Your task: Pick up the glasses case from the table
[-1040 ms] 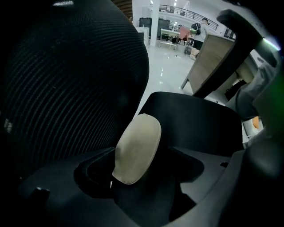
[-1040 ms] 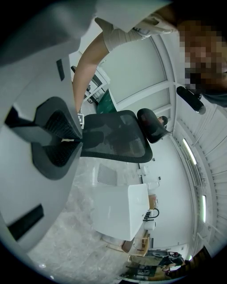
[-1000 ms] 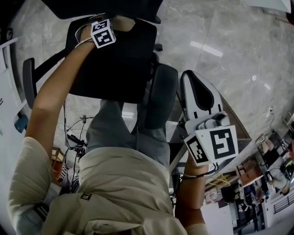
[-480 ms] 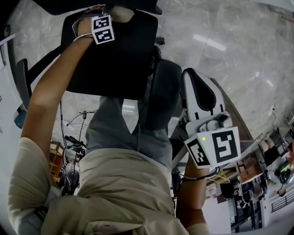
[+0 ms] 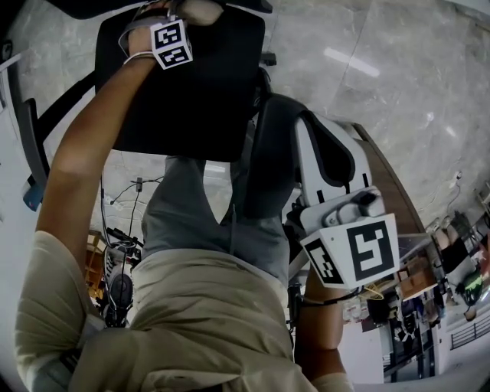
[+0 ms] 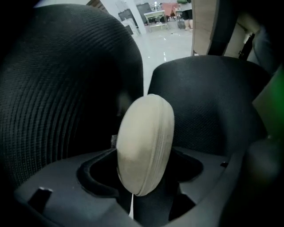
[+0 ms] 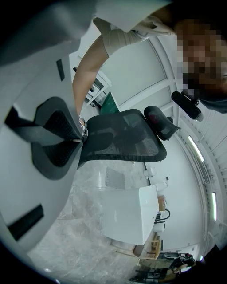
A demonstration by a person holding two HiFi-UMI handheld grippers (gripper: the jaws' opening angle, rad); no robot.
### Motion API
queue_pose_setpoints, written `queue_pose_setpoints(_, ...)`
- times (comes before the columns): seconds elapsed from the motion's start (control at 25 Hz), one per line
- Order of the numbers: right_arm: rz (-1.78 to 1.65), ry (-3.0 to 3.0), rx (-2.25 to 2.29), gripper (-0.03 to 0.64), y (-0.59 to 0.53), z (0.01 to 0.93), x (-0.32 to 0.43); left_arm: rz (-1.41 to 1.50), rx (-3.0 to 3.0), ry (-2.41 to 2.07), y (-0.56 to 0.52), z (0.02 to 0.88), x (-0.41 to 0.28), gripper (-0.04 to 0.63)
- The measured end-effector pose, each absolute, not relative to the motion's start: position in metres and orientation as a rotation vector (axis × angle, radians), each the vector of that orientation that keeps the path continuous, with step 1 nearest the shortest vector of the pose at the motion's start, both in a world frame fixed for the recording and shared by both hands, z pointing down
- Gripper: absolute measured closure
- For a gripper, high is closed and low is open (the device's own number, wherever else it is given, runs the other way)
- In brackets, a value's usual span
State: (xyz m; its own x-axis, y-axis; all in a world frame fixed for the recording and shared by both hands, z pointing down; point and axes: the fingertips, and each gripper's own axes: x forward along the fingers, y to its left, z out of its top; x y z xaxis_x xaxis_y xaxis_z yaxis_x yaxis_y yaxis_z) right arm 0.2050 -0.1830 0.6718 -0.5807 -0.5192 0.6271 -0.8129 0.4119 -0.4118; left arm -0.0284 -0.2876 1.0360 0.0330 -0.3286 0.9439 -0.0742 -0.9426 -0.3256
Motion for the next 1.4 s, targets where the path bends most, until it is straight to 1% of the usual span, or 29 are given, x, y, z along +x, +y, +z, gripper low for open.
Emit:
queue_pose_setpoints(0.04,0.994,-2.267,1.138,0.589,-0.182,0.673,0.204,-2.006,-2.125,0.421,-0.288,1.035,-0.028,0.239)
queue_pose_setpoints(0.12,0.996,-2.266,1.138,0.589,-0.182,0.675,0.201,-1.992,-2.148,0.415,-0.288,1.033,-0.028,0.244)
queue_pose_setpoints(0.44,0.976,-2.280,1.142,0.589,-0.188,0.662,0.195,-2.006,-2.232,0.370,-0.280,1.021,-0.025,0.247)
queue_pose_setpoints(0.64,0.952,-2.298,1.146,0.589,-0.188,0.650,0.185,-1.996,-2.379,0.471,-0.272,1.002,-0.024,0.253)
queue_pose_setpoints(0.96,0.898,-2.341,1.171,0.589,-0.198,0.601,0.174,-1.900,-2.450,0.588,-0.282,0.930,-0.026,0.259)
queue_pose_setpoints(1.4,0.823,-2.399,1.196,0.589,-0.196,0.539,0.146,-1.609,-2.556,0.759,-0.273,0.809,-0.020,0.261)
